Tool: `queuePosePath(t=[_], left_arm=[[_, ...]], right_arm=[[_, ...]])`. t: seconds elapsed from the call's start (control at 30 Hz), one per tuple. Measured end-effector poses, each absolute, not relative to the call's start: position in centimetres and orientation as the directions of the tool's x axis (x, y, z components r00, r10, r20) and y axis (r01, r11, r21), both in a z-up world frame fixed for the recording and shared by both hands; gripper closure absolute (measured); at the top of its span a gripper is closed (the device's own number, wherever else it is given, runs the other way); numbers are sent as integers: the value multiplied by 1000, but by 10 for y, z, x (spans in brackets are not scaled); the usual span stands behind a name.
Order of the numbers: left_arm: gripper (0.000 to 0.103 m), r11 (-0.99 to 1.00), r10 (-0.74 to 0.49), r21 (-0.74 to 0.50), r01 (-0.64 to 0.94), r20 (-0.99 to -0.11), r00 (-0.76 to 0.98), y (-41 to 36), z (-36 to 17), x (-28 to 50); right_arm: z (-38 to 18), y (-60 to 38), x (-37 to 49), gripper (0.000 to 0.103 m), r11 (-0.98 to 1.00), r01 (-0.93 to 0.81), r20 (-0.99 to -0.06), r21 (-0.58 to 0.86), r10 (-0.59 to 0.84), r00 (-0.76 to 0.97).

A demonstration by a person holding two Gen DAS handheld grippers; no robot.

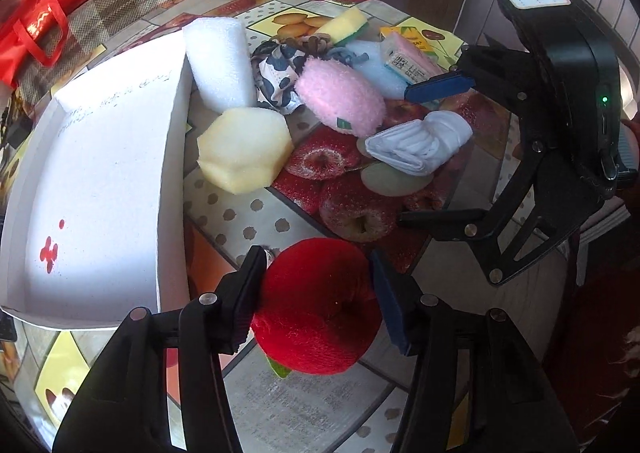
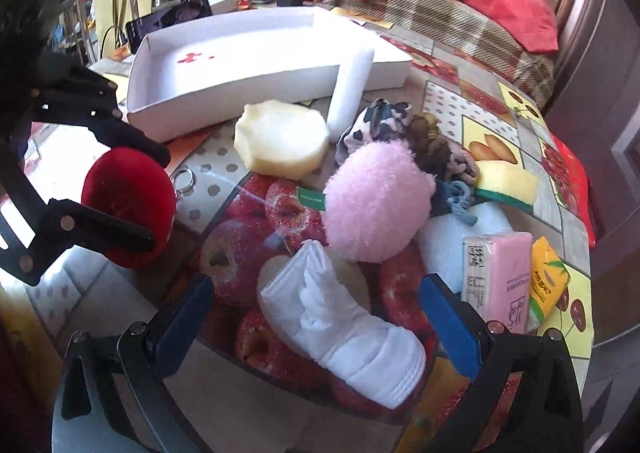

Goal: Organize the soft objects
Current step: 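Grasp the red pompom ball with the left gripper while the right gripper grasps the white sock, then lift the red pompom and white sock and carry both toward the white box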

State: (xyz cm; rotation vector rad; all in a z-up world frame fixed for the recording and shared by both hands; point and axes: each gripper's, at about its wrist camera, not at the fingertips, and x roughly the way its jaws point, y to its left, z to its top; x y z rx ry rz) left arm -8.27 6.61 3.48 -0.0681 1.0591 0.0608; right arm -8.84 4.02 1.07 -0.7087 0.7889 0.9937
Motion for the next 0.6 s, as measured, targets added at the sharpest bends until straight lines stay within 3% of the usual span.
queuePosePath(t=[0.03,0.07,0.1,0.13,0.17,0.23,0.3,0.6], left_arm=[[48,996,23,-22,-88,-874,485,64,34,-83],[48,996,30,-17,-92,-875,483,62,32,-83],[48,995,37,-10,-96,-875,482,61,31,-85],[48,995,36,-12,-98,-875,482,60,30,-86],[49,995,29,-21,-98,-878,479,59,29,-87],[58,995,16,-35,-96,-874,485,57,30,-91],[60,992,-8,-71,-104,-860,510,58,36,-97],[60,970,52,-118,-211,-750,660,78,95,-138]], right_arm=[[9,39,-90,1,365,-918,-838,-157,442,319],[9,36,-91,13,354,-923,-843,-150,442,306],[7,35,-91,36,345,-930,-854,-127,438,280],[9,33,-90,45,344,-936,-856,-70,461,234],[9,32,-87,69,352,-935,-860,-30,468,204],[12,27,-89,70,367,-930,-858,-29,468,212],[19,17,-92,71,384,-923,-846,6,495,200],[114,-19,-106,72,501,-858,-648,109,690,321]])
